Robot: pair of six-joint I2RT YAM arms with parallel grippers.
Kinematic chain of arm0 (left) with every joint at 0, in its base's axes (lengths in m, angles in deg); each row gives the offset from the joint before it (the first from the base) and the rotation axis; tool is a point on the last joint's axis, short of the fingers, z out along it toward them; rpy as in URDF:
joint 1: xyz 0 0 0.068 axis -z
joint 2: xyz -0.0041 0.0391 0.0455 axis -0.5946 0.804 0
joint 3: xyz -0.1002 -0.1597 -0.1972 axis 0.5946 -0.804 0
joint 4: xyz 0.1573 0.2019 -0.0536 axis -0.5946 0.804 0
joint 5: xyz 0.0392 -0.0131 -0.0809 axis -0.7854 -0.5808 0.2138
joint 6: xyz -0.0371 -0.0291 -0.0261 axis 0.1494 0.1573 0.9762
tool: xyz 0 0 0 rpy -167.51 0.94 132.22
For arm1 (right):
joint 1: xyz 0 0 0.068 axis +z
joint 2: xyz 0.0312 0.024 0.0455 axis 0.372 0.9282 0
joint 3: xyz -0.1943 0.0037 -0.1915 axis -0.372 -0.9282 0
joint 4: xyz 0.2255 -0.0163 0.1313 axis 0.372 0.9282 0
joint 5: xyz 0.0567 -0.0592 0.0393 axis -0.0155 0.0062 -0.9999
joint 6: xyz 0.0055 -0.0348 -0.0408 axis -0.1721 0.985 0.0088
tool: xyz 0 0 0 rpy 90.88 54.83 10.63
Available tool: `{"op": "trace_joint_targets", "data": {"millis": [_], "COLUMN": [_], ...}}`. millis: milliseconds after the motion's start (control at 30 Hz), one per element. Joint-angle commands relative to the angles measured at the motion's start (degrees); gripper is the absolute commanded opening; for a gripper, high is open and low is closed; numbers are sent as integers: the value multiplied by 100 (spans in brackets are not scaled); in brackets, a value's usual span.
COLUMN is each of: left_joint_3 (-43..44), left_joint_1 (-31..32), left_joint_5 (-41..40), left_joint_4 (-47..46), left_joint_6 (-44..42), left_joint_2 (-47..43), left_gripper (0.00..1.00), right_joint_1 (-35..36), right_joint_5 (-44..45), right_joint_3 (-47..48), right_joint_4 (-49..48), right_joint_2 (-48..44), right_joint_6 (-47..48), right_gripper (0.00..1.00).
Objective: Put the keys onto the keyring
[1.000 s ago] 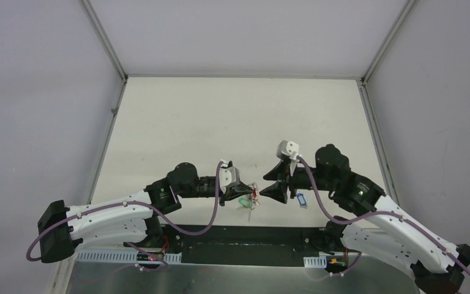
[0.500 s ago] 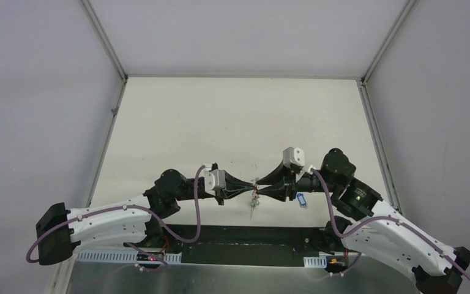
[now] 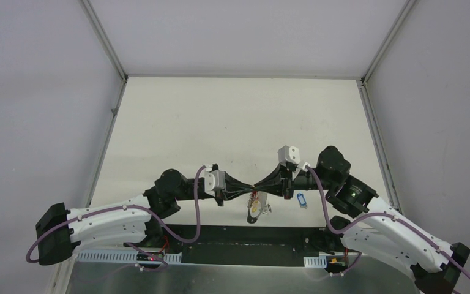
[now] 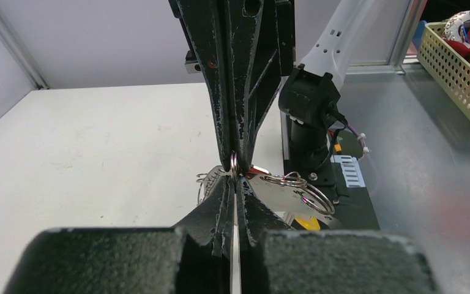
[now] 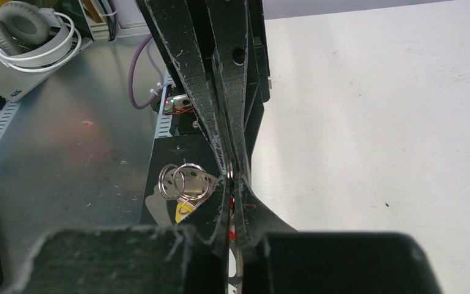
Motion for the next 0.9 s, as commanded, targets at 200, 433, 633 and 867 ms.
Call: {"op": "trace_joint_targets", "data": {"millis": [200, 433, 633, 867], "left_joint_3": [473, 1254, 1648, 1966], "left_joint_1": [52, 48, 52, 48], "left_joint_5": [-358, -703, -473, -5], "left_joint_4": [1045, 3216, 3764, 3737], "left_joint_6": [-179, -505, -564, -559], "left_joint_2": [-518, -521, -42, 700], "left_gripper": [28, 35, 36, 37], "right_joint_1": [6, 6, 6, 6], "right_joint_5": [98, 394, 507, 571], "right_joint_3": [569, 1121, 1707, 2065], "right_joint_4": [865, 2091, 2999, 3531], "right_joint_2": [138, 572, 1188, 1678], "right_joint_6": [340, 635, 655, 610], "right_gripper": [0, 0, 0, 0]}}
